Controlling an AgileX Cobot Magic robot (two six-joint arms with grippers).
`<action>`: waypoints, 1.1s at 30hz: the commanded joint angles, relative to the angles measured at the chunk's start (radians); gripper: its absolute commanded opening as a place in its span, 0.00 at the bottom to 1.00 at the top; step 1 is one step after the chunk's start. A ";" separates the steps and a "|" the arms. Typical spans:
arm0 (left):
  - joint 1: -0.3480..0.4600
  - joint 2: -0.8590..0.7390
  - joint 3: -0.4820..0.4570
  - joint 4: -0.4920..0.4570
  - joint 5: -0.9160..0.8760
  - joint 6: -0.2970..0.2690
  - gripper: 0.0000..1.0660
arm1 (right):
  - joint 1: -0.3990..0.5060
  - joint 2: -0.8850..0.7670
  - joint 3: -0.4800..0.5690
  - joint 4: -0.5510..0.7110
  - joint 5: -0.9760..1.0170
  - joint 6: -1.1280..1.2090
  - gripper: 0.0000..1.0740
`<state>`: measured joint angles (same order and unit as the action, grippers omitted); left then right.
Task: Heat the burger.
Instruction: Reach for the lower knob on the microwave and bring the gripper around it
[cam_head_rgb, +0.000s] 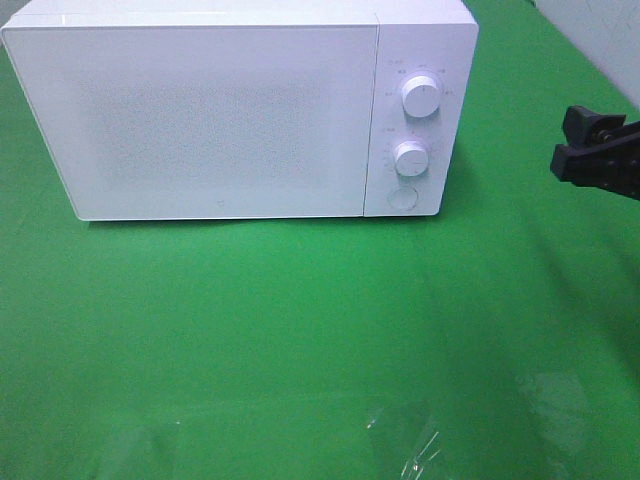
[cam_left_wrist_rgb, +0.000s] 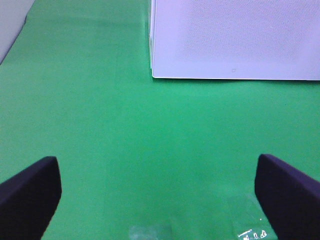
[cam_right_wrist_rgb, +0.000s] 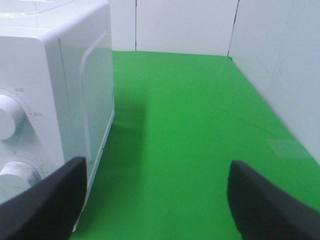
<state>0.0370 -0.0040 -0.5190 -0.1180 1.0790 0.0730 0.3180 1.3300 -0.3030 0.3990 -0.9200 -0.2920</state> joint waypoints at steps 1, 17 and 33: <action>0.004 -0.023 0.003 -0.009 -0.010 -0.005 0.91 | 0.064 0.022 0.000 0.079 -0.075 -0.046 0.71; 0.004 -0.023 0.003 -0.009 -0.010 -0.005 0.91 | 0.546 0.246 -0.018 0.540 -0.351 -0.071 0.71; 0.004 -0.023 0.003 -0.009 -0.010 -0.005 0.91 | 0.629 0.399 -0.151 0.568 -0.362 -0.072 0.71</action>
<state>0.0370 -0.0040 -0.5190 -0.1180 1.0790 0.0730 0.9460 1.7050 -0.4250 0.9680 -1.2050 -0.3630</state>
